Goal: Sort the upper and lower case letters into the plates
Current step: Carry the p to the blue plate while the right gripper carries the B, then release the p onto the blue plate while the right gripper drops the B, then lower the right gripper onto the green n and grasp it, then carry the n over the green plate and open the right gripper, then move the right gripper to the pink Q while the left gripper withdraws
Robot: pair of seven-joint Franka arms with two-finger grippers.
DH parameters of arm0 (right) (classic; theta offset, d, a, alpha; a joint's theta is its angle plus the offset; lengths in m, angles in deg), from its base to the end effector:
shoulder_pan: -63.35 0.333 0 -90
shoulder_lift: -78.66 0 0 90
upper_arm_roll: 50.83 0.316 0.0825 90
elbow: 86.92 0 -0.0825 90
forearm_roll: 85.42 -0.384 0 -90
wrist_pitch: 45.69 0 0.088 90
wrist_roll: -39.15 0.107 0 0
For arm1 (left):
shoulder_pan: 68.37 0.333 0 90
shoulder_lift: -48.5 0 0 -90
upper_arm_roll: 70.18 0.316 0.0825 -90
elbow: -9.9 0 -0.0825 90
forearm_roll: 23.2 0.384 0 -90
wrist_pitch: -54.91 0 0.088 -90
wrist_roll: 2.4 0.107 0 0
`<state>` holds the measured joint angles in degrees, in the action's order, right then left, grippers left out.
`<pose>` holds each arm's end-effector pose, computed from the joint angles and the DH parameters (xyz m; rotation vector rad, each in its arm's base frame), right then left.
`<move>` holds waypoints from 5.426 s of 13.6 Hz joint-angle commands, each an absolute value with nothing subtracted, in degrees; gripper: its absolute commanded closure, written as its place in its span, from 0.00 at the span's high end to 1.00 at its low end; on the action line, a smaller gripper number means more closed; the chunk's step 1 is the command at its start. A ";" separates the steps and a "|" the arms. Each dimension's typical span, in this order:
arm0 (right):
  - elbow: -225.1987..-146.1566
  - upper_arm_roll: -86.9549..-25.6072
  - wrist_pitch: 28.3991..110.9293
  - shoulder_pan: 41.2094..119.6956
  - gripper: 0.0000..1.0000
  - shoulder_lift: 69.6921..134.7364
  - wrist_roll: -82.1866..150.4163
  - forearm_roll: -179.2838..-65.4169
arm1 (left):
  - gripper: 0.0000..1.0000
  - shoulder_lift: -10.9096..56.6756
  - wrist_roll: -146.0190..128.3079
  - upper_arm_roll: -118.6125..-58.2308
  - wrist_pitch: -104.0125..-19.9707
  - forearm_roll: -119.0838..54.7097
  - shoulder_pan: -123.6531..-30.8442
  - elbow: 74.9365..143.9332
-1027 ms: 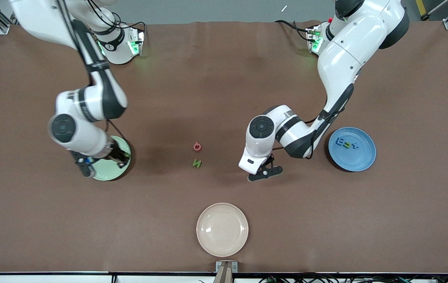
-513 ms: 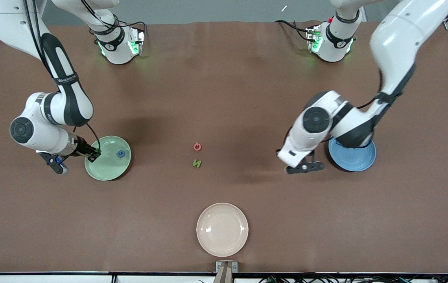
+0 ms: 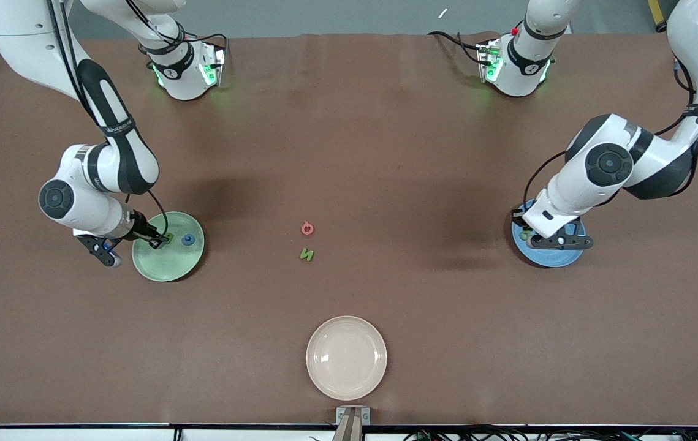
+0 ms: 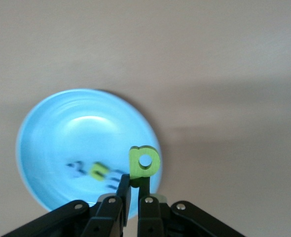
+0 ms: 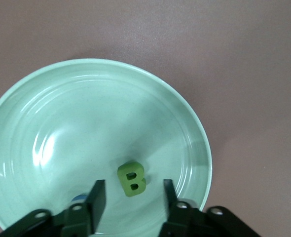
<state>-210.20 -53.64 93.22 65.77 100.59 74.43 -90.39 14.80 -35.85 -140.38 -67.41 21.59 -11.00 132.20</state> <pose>0.5572 -0.0037 0.2113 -2.9518 1.0583 0.1794 0.5449 -0.0823 0.2845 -3.0436 0.1487 0.0553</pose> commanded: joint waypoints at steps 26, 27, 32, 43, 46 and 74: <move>-177.01 -53.03 93.00 99.48 0.80 124.28 97.06 -86.47 | 0.91 7.90 -10.58 -127.84 -73.06 36.83 -9.49 131.36; -176.92 -53.03 93.00 99.48 0.74 124.28 97.41 -86.56 | 0.95 8.07 -10.67 -127.93 -73.06 36.49 -9.49 131.36; -177.01 -52.94 92.91 99.57 0.24 124.28 100.05 -86.65 | 0.99 10.18 -10.67 -131.00 -72.71 30.78 -6.95 131.36; -181.21 -49.16 71.03 73.40 0.00 109.61 64.24 -92.71 | 0.99 15.00 -10.93 -140.75 -61.47 17.00 -1.67 130.40; -186.66 -49.25 72.86 66.45 0.00 108.37 51.22 -92.27 | 0.99 17.57 -10.32 -142.34 -55.51 12.15 -1.67 126.46; -197.49 -49.07 99.31 95.78 0.98 109.50 76.50 -92.10 | 0.99 50.60 2.52 -71.70 -51.62 -25.39 -66.95 121.61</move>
<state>-197.30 -48.41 96.38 94.25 107.86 75.58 -92.16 46.12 1.23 -75.78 -51.95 -23.47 -63.54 119.92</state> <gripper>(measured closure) 0.009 0.004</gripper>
